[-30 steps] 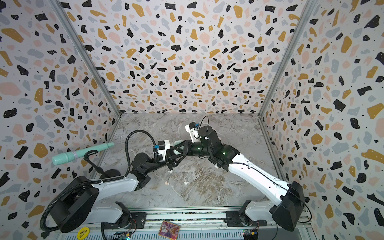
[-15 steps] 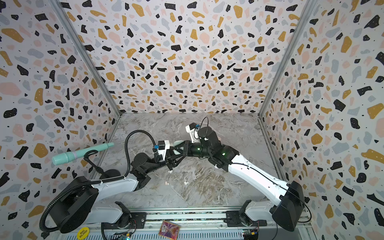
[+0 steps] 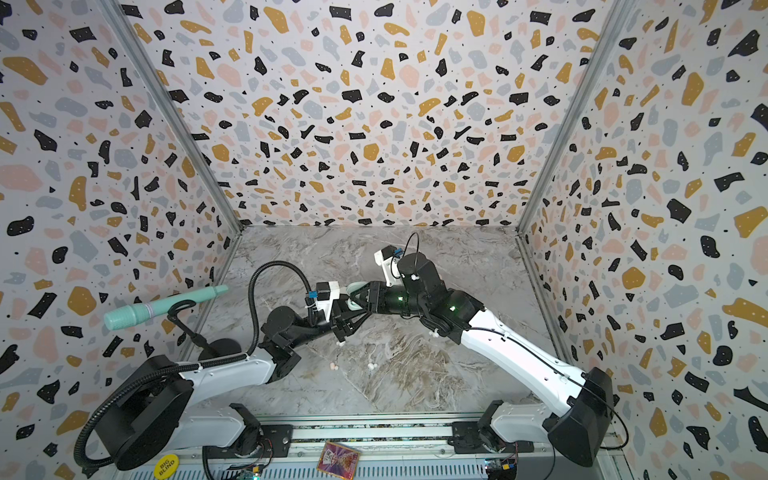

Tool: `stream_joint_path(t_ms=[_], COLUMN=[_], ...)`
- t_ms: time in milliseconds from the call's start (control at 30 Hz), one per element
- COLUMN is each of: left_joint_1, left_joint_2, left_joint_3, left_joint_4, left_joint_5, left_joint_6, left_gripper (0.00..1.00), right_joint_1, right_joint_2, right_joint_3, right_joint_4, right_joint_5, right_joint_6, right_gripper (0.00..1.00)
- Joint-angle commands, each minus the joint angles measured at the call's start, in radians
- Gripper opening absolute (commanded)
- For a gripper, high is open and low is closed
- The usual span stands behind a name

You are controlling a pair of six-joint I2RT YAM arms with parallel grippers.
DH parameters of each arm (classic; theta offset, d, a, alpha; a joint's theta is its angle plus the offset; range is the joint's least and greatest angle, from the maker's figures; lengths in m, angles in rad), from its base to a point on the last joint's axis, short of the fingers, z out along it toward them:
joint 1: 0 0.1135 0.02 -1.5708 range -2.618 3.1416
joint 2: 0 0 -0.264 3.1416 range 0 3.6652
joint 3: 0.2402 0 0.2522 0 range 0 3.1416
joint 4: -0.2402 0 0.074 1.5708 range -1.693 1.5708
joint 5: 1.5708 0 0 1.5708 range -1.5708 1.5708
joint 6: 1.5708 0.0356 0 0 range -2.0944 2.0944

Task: Insert the wireless bluetooth earbuds into the charging case

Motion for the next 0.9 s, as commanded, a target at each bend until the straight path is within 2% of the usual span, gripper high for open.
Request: stream_joint_path(t_ms=[0,167,300,500,667,867], left_joint_1=[-0.002,-0.002,-0.002,-0.002,-0.002,-0.002], left_joint_2=[-0.032,-0.033,-0.036,-0.038,-0.038,-0.040], left_joint_3=[0.001,0.001,-0.001,-0.002,-0.005,-0.006], left_joint_4=[0.090,0.085,0.079,0.069,0.069,0.072], left_joint_5=[-0.010,-0.011,-0.005,0.006,0.013,0.013], left_joint_6=[0.013,0.015,0.018,0.024,0.021,0.018], left_gripper=[0.21,0.21,0.21,0.21,0.21,0.21], right_joint_1=[0.008,0.006,-0.058,-0.137,-0.141,-0.123], right_joint_2=[-0.034,-0.036,0.021,0.210,0.375,0.430], right_joint_3=[0.073,0.180,0.311,0.587,0.788,0.820], right_joint_4=[-0.137,-0.308,-0.433,-0.593,-0.727,-0.755], right_joint_5=[0.027,0.067,0.040,0.005,-0.016,-0.052], right_joint_6=[-0.046,-0.114,-0.201,-0.315,-0.387,-0.418], right_gripper=[0.36,0.37,0.41,0.61,0.59,0.53])
